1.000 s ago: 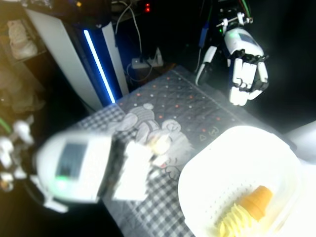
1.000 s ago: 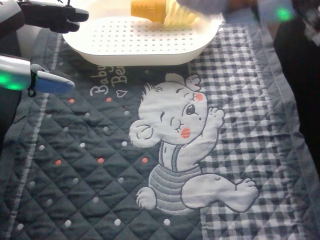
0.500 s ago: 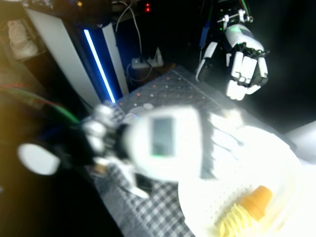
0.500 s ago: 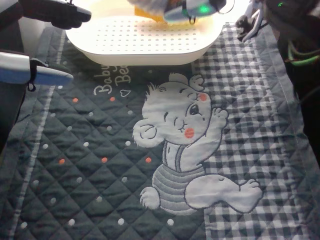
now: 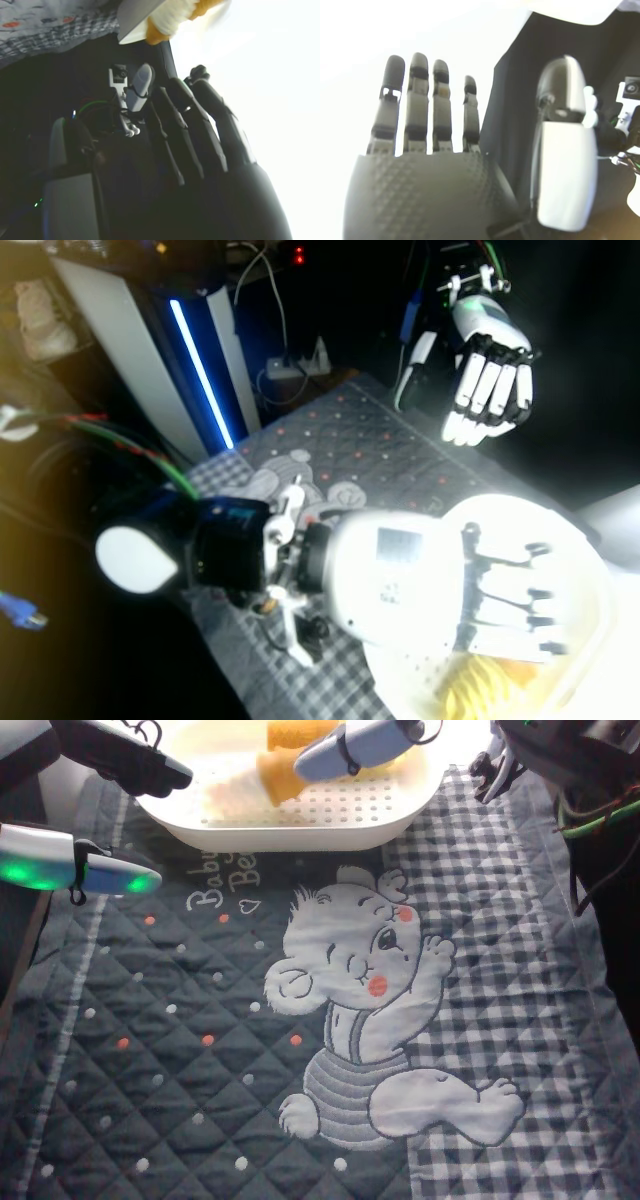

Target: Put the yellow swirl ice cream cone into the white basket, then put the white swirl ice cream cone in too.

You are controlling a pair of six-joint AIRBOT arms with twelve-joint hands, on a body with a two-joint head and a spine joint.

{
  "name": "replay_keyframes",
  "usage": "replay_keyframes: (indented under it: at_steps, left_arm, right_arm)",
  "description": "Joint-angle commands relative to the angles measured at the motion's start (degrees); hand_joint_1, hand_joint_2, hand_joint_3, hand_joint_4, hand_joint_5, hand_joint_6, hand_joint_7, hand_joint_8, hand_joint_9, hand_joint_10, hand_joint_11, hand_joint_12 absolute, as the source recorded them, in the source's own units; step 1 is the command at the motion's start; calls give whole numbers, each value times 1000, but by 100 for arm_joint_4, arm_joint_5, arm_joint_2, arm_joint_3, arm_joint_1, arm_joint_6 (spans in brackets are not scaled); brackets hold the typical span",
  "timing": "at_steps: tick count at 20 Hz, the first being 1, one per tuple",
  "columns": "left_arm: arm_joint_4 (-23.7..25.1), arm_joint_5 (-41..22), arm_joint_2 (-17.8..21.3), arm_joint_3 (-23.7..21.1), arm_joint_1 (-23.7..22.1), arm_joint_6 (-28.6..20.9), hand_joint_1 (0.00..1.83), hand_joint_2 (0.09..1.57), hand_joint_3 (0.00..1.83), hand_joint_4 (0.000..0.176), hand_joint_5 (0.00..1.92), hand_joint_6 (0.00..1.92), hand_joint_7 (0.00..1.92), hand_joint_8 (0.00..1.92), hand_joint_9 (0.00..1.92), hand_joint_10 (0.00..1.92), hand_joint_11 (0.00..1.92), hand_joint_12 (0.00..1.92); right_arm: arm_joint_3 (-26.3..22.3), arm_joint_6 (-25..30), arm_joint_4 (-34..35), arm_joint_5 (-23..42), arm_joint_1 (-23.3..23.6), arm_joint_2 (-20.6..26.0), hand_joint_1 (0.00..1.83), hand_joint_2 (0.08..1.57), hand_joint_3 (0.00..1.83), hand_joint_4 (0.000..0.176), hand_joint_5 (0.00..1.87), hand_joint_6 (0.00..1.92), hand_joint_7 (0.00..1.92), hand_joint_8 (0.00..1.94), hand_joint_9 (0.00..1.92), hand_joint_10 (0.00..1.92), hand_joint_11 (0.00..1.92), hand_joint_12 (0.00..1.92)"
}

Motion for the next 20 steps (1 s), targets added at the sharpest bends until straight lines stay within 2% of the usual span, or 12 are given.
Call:
replay_keyframes:
  at_steps: [1, 3, 4, 5, 6, 7, 9, 10, 11, 13, 18, 20]
  left_arm:
    - [-123, -741, -7, 29, -59, -74, 981, 866, 0, 0, 855, 0, 926, 12, 650, 700, 360, 1319]
    - [-150, -895, 48, 17, -30, -160, 982, 873, 0, 0, 842, 0, 930, 16, 643, 748, 384, 1325]
    - [-171, -969, 88, -6, -18, -174, 985, 894, 3, 0, 828, 2, 913, 9, 651, 730, 420, 1236]
    - [-201, -1080, 142, -49, 0, -176, 1013, 899, 1, 0, 817, 1, 886, 2, 644, 653, 419, 1187]
    - [-226, -1169, 179, -76, 16, -176, 1025, 913, 2, 0, 773, 0, 842, 1, 594, 666, 376, 1264]
    - [-257, -1274, 219, -117, 40, -178, 1044, 905, 0, 0, 764, 0, 835, 2, 536, 807, 337, 1362]
    - [-444, -1762, 406, -284, 247, -203, 1034, 899, 0, 0, 703, 0, 793, 0, 490, 925, 323, 1489]
    - [-558, -2044, 501, -363, 386, -222, 1069, 906, 1, 0, 640, 0, 756, 0, 436, 944, 277, 1540]
    - [-659, -2296, 582, -433, 497, -229, 1086, 893, 0, 0, 610, 0, 775, 13, 456, 981, 275, 1593]
    - [-823, -2807, 738, -579, 724, -286, 1046, 941, 5, 0, 518, 0, 754, 9, 425, 1090, 271, 1693]
    - [-1224, -3728, 917, -781, 1424, -381, 865, 1090, 14, 0, 451, 0, 673, 0, 260, 1399, 257, 1842]
    - [-1467, -4159, 980, -884, 1774, -381, 824, 1117, 13, 0, 464, 7, 669, 2, 267, 1320, 216, 1803]
  right_arm:
    - [12, 134, 246, 773, 114, 28, 592, 809, 0, 176, 10, 1, 96, 6, 116, 14, 0, 640]
    - [-125, 375, 483, 1218, 114, 321, 632, 847, 3, 176, 20, 0, 34, 11, 4, 0, 0, 113]
    - [-280, 375, 630, 1397, 114, 528, 607, 884, 0, 160, 36, 0, 97, 10, 82, 0, 0, 410]
    - [-467, 356, 805, 1630, 113, 796, 657, 909, 0, 109, 65, 4, 125, 6, 121, 5, 0, 624]
    - [-624, 331, 917, 1811, 113, 959, 655, 922, 0, 14, 76, 5, 285, 39, 294, 100, 0, 1332]
    - [-823, 248, 1049, 1982, 113, 1102, 675, 879, 0, 0, 130, 9, 215, 11, 196, 51, 0, 1058]
    - [-1458, -144, 1357, 2554, 112, 1524, 649, 884, 1, 81, 164, 8, 179, 0, 193, 20, 0, 850]
    - [-1704, -223, 1403, 2830, 112, 1775, 673, 926, 10, 94, 164, 4, 153, 7, 192, 11, 0, 743]
    - [-1908, -249, 1461, 3109, 110, 1990, 714, 947, 9, 107, 122, 3, 152, 6, 236, 17, 0, 823]
    - [-2369, -269, 1514, 3535, 98, 2424, 667, 917, 0, 169, 113, 5, 185, 1, 332, 11, 1, 1041]
    - [-2967, -773, 1556, 3848, -100, 2913, 812, 988, 9, 176, 235, 11, 280, 10, 239, 0, 0, 450]
    - [-3281, -1242, 1818, 4051, -399, 3152, 757, 935, 2, 176, 213, 1, 302, 1, 264, 0, 0, 485]
